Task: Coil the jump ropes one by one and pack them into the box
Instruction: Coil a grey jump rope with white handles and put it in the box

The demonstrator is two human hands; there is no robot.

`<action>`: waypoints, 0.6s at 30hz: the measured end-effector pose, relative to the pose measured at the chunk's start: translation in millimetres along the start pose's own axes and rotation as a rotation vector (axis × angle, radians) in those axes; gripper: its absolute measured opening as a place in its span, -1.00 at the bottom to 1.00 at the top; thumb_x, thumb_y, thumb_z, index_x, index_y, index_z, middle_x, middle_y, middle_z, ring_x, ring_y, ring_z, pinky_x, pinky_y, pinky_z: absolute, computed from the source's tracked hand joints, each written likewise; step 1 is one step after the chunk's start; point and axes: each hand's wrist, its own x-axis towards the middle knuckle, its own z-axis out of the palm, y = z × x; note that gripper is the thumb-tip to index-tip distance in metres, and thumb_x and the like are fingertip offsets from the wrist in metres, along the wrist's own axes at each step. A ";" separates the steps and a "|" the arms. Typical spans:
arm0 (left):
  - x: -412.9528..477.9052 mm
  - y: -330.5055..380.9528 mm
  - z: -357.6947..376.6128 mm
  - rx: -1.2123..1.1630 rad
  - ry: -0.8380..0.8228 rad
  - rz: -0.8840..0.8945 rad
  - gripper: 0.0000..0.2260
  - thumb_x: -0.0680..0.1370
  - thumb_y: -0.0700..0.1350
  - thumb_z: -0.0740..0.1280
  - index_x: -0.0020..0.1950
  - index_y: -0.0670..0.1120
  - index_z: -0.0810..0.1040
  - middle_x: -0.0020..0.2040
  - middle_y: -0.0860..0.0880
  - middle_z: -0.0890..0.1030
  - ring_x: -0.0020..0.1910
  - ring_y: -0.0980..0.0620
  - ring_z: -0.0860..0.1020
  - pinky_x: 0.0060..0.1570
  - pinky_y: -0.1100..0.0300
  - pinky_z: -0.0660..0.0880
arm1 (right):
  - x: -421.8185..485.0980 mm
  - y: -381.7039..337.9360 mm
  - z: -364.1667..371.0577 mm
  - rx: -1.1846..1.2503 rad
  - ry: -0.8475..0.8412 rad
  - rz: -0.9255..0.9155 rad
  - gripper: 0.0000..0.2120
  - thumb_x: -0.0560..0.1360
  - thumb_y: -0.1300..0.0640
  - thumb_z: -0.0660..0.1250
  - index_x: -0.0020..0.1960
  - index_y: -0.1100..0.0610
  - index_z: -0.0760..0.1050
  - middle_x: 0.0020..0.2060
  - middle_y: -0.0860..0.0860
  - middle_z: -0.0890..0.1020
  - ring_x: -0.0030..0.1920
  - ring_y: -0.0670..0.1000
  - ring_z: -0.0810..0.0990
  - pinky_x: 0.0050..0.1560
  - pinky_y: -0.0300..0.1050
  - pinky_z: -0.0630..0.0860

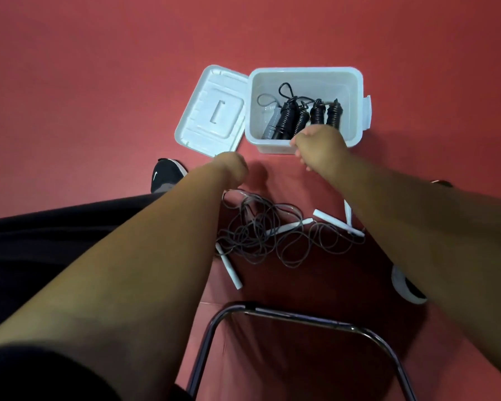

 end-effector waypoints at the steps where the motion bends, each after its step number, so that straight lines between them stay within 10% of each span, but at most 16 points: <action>1: -6.0 -2.8 5.5 0.052 -0.117 0.007 -0.69 0.62 -0.27 0.24 0.32 -0.18 0.62 0.15 -0.21 0.70 0.06 -0.17 0.69 0.12 -0.03 0.65 | -6.7 5.5 5.7 -0.012 -0.034 0.015 -0.70 0.40 0.05 0.23 -0.16 0.15 0.69 -0.28 0.11 0.73 -0.20 0.24 0.71 -0.11 0.20 0.70; 3: -14.4 -9.8 18.4 0.077 -0.308 -0.018 -0.65 0.67 -0.28 0.19 0.44 -0.16 0.53 0.14 -0.23 0.66 0.00 -0.17 0.65 -0.06 0.01 0.62 | -25.4 10.8 16.4 -0.020 -0.102 0.059 -0.76 0.52 0.12 0.26 -0.14 0.16 0.68 -0.26 0.12 0.72 -0.29 0.17 0.66 -0.24 0.06 0.65; 10: -13.7 -22.1 69.0 0.024 -0.500 -0.085 -0.57 0.73 -0.09 0.20 0.62 -0.06 0.33 0.44 -0.16 0.50 0.30 -0.21 0.60 0.24 -0.09 0.58 | -30.0 49.7 39.7 -0.349 -0.542 0.308 -0.74 0.68 0.22 0.20 0.20 0.28 0.61 -0.15 0.13 0.70 -0.35 0.07 0.61 -0.29 -0.06 0.54; 14: 4.4 -20.5 79.3 -0.402 -0.423 -0.059 -0.68 0.69 -0.18 0.22 0.44 0.01 0.50 -0.09 -0.03 0.64 -0.22 0.08 0.60 -0.12 0.14 0.51 | -20.9 66.7 39.4 -0.359 -0.620 0.330 -0.91 0.66 0.22 0.30 0.11 0.21 0.56 -0.15 0.11 0.67 -0.25 0.10 0.67 -0.22 -0.03 0.61; 18: 17.6 -0.9 57.9 -0.929 -0.261 -0.015 -0.75 0.66 -0.27 0.27 0.26 -0.06 0.63 0.14 -0.08 0.73 0.04 0.00 0.67 0.00 0.00 0.62 | -18.4 63.0 50.3 -0.269 -0.679 0.286 -0.60 0.64 0.13 0.38 0.45 -0.06 0.44 0.23 0.05 0.59 0.08 0.12 0.70 0.00 0.00 0.63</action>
